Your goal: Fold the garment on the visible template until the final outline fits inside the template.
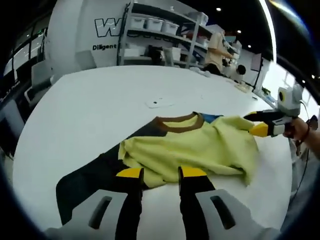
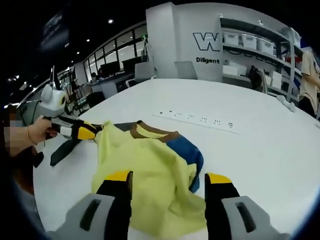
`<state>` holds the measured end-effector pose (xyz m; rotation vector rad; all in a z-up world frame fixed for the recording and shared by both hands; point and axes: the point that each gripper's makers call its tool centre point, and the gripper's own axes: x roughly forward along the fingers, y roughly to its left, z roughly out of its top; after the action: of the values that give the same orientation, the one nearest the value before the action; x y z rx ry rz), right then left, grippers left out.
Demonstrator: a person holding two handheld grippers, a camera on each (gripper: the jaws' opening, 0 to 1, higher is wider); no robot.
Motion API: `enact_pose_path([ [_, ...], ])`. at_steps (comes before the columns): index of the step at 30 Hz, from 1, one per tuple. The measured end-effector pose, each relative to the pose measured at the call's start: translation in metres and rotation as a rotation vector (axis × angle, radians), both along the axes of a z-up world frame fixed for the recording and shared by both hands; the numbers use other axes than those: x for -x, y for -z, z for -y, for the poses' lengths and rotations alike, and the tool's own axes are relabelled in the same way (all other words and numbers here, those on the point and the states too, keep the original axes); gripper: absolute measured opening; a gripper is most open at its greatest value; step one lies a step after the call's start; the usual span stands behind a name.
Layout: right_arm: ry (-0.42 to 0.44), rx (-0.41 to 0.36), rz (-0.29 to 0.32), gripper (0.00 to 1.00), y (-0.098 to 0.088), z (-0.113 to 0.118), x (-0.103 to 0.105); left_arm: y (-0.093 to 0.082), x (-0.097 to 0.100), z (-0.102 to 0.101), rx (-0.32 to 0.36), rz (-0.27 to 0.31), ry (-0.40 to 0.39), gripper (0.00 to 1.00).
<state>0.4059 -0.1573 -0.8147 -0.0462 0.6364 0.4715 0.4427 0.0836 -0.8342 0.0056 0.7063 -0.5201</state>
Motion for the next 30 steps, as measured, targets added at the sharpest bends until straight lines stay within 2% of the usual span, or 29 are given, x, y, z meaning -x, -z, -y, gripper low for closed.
enact_pose_path([
  [2, 0.000, -0.023, -0.002, 0.54, 0.002, 0.000, 0.002, 0.002, 0.002, 0.004, 0.005, 0.007, -0.001, 0.26],
  [5, 0.002, -0.058, -0.005, 0.54, 0.005, 0.000, 0.004, 0.006, 0.006, 0.012, 0.038, -0.013, -0.001, 0.24],
  [9, 0.005, -0.050, -0.011, 0.49, 0.011, 0.007, 0.009, 0.012, 0.009, 0.020, 0.047, -0.023, 0.006, 0.23],
  [14, 0.016, -0.017, -0.034, 0.44, 0.026, 0.021, 0.016, 0.019, 0.011, 0.017, 0.047, -0.037, -0.016, 0.19],
  [17, 0.028, -0.044, -0.028, 0.45, 0.028, 0.022, 0.016, 0.020, 0.011, 0.016, 0.039, -0.035, -0.028, 0.13],
  [20, -0.004, -0.033, -0.008, 0.39, 0.027, 0.016, 0.013, 0.019, 0.009, 0.014, 0.046, -0.022, -0.038, 0.08],
  [23, -0.030, -0.053, -0.002, 0.27, 0.024, 0.009, 0.013, 0.019, 0.011, 0.012, 0.039, -0.021, -0.035, 0.01],
  [27, -0.035, -0.055, 0.012, 0.01, 0.019, 0.005, 0.012, 0.016, 0.012, 0.013, 0.053, -0.024, -0.030, 0.00],
  [30, -0.031, -0.043, -0.006, 0.01, 0.019, 0.004, 0.014, 0.012, 0.016, 0.012, 0.045, -0.011, -0.029, 0.00],
])
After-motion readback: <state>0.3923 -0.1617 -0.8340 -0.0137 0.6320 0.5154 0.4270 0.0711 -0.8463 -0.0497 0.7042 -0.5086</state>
